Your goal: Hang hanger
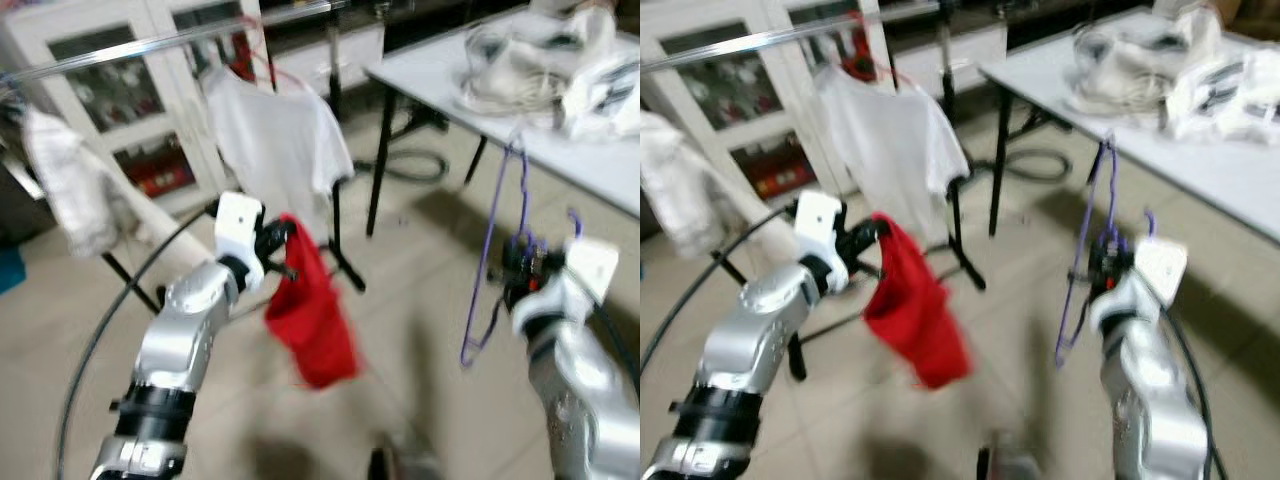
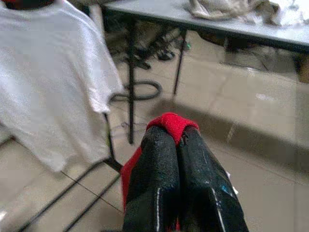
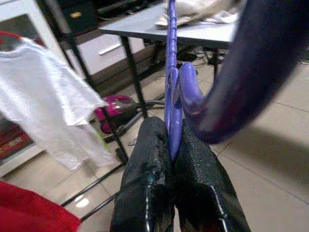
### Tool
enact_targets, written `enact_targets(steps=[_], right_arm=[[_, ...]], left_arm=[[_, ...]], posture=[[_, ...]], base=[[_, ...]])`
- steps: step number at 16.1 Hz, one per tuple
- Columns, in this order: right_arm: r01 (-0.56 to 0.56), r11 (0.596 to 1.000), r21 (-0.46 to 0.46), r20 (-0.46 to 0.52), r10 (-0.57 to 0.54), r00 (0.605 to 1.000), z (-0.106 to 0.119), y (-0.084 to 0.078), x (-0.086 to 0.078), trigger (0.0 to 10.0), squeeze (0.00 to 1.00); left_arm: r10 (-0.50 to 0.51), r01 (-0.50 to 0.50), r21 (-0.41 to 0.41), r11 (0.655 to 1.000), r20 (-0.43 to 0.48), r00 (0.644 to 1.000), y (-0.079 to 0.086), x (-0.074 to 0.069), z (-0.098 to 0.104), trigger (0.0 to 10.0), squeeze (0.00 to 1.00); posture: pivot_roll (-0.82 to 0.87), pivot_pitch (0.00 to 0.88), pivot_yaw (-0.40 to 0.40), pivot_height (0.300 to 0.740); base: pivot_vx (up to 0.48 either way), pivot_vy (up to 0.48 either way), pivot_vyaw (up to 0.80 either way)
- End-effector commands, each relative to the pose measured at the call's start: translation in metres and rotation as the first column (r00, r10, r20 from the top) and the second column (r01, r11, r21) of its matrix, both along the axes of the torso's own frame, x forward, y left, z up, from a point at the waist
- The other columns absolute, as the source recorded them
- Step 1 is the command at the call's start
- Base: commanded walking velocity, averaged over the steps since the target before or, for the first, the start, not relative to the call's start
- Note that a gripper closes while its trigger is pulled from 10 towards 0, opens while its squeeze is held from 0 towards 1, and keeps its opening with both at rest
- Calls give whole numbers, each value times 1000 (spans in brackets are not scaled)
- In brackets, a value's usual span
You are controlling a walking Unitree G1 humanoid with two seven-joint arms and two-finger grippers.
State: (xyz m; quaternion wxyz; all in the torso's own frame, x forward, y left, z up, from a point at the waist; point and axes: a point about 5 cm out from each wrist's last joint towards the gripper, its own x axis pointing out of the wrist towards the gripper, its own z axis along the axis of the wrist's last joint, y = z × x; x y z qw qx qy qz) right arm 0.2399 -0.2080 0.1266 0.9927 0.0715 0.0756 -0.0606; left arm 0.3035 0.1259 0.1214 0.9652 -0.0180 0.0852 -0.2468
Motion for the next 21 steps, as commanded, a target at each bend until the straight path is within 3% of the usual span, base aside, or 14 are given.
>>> enact_targets(steps=[1,4,8,18,21], right_arm=[[-22,1000,-8,2,22,1000,1,7,4,10000,0],[-63,998,-16,16,63,998,6,16,8,10000,0],[-30,999,-26,2,31,1000,2,12,7,10000,0],[37,999,23,-48,-36,998,-6,9,5,10000,0],[34,999,16,-54,-34,998,-5,9,6,10000,0]], left_arm=[[36,-36,9,999,39,999,8,5,11,10000,0],[81,-81,-15,997,41,996,15,8,12,10000,0],[45,-44,-11,999,50,998,11,10,14,10000,0],[26,-26,1,1000,46,999,9,16,14,10000,0],[74,-73,-37,997,40,996,12,15,13,10000,0]], posture=[[-147,0,86,740],[-151,0,94,740],[-157,0,102,740],[-168,0,116,740],[-169,0,114,740]], base=[[0,0,-788],[0,0,-788],[0,0,-788],[0,471,-788],[0,271,-788]])
